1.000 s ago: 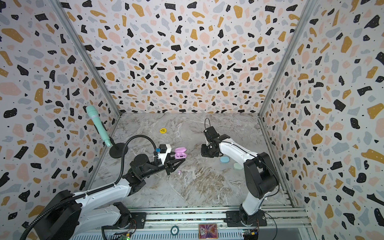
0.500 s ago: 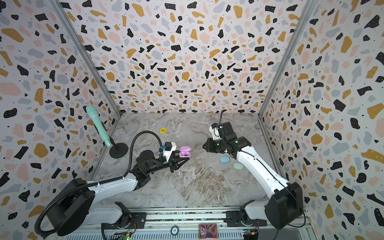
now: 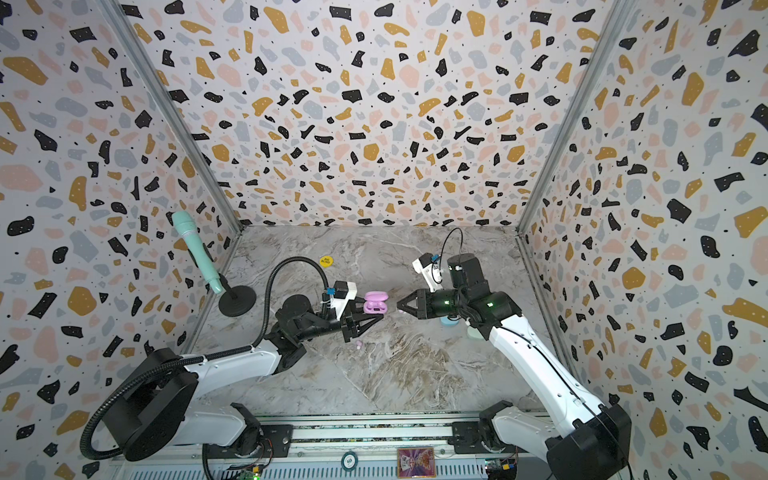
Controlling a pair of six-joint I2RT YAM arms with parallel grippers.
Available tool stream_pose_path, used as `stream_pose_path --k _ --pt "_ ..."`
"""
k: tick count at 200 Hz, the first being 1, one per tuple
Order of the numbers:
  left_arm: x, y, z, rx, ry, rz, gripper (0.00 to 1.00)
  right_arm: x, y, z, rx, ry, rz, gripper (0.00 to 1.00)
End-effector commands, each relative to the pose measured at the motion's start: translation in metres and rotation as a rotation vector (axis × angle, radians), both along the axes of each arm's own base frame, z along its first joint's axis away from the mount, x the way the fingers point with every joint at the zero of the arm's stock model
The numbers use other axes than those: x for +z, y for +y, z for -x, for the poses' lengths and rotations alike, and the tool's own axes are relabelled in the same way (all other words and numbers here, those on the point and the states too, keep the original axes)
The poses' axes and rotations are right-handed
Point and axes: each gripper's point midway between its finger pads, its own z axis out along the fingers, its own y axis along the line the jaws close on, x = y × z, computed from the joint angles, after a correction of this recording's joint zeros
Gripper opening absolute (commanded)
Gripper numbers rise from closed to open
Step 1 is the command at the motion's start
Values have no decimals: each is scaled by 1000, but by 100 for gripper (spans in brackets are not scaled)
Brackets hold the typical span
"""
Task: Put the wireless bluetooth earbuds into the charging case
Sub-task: 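Carry the pink earbud with the right gripper over the left-held case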
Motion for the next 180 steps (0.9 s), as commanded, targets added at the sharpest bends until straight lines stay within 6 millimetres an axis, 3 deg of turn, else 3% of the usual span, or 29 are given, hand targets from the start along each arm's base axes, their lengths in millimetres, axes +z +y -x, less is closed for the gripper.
stream_pose_path --k 1,94,123,180 --pt "31 0 4 -29 -103 63 5 22 7 13 90 -64 -78 12" --pt "40 -10 33 -150 -128 103 5 40 36 27 235 -97 -134 12" --pt "39 -12 39 -165 -129 97 5 49 39 29 248 -110 -151 12" --pt "45 -13 46 -184 -150 98 4 48 40 26 249 -107 -140 12"
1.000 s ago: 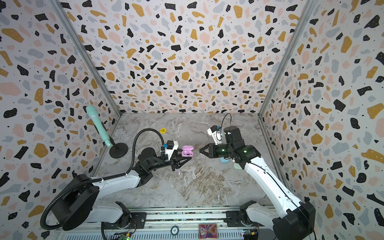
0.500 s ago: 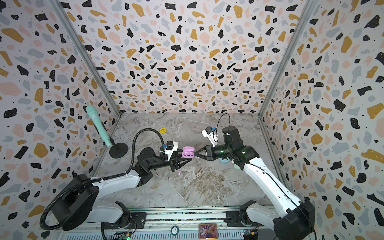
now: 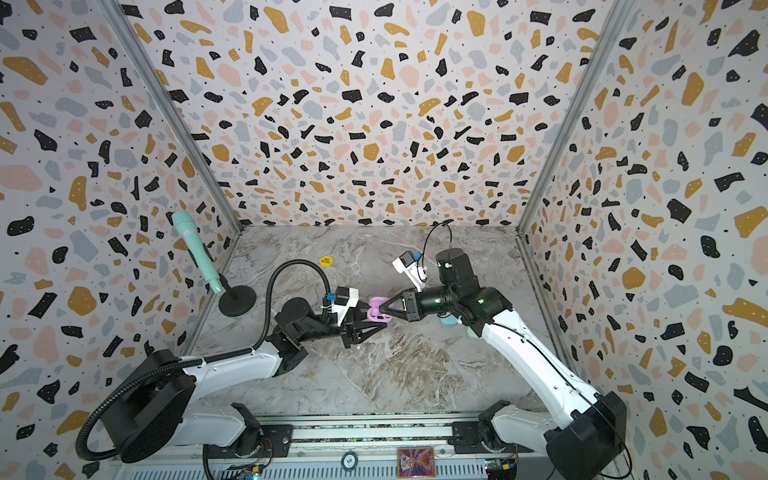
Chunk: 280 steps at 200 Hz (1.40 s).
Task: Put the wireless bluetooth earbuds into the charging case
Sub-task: 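Carry the pink earbud with the right gripper over the left-held case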
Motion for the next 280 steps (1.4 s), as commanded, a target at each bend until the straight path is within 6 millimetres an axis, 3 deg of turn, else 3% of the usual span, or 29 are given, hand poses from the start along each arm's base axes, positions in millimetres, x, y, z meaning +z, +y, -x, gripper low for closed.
stream_pose_path --k 1,139,211,280 --pt "29 -1 13 -45 -93 59 4 15 3 -2 16 -57 -23 12" --pt "41 1 25 -69 -118 90 3 4 3 -7 -6 -35 0 13" --pt "42 2 27 -71 -119 88 2 6 1 -15 -52 -48 39 28" --pt "38 -1 27 -76 -110 76 2 10 1 -19 -76 -65 84 36"
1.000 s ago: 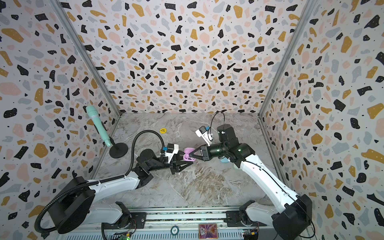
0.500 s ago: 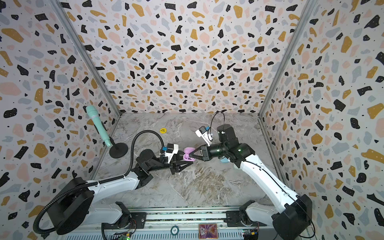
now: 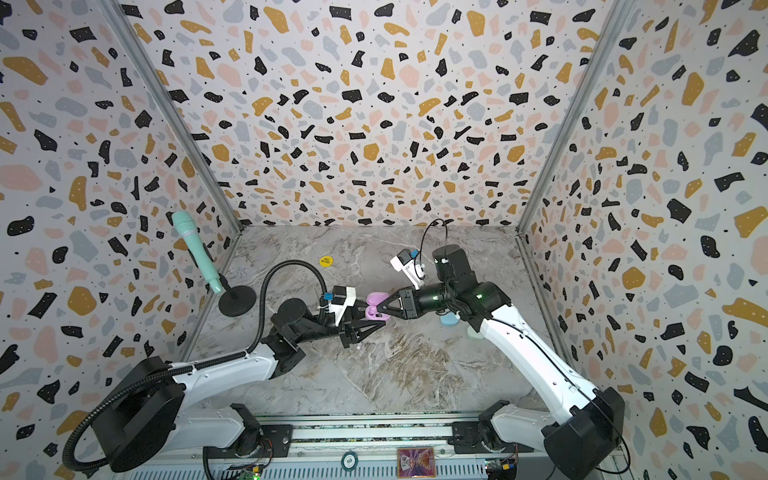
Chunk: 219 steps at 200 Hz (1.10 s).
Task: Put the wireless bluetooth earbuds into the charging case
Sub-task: 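Carry the pink earbud with the right gripper over the left-held case, then lower the earbud into the case slot and open the right gripper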
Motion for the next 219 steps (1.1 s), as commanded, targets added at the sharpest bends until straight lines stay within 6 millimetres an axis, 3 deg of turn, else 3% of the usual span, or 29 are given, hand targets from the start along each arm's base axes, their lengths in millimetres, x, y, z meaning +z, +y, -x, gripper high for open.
stream_pose_path --k 1,131,219 --pt "27 -4 26 -107 -105 61 2 9 -1 -13 -45 -75 28 36" --pt "24 -6 27 -111 -97 52 2 12 9 -15 -36 -118 80 47" --pt "23 -5 24 -88 -99 49 1 23 -2 -21 -104 -179 135 62"
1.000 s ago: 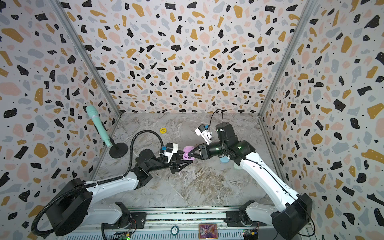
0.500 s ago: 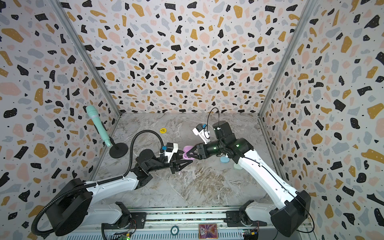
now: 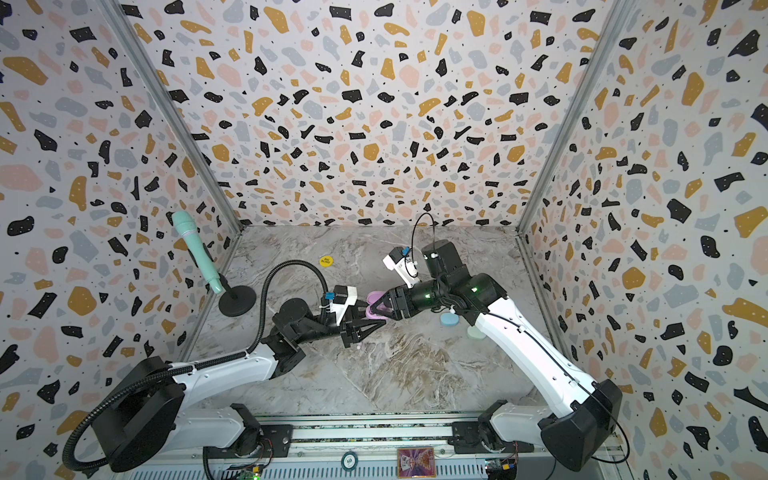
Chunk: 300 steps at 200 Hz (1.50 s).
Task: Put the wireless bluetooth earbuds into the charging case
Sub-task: 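Lower the earbud into the case slot and open the right gripper, then withdraw the right gripper from the case toward the second pink earbud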
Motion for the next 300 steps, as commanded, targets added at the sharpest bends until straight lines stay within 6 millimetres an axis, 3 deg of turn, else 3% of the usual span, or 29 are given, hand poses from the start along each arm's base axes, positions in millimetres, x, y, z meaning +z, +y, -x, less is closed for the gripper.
stream_pose_path --k 1,86,146,184,250,274,300 --pt "28 -4 29 -117 -120 65 1 22 -7 -18 -68 -127 4 62" --pt "23 10 12 -16 -94 79 0 41 -10 4 -41 -122 -46 66" --pt "15 36 -11 108 -42 121 0 26 -19 20 -57 -93 -40 69" --pt "18 49 -19 165 -32 145 0 -12 -22 26 -72 -49 8 70" --pt "20 78 -36 297 -32 151 0 -118 -2 26 -127 -27 171 70" --pt "18 91 -46 359 -27 158 0 -144 13 20 -149 -67 246 69" --pt "17 105 -57 426 -21 164 0 -172 17 4 -196 -98 359 69"
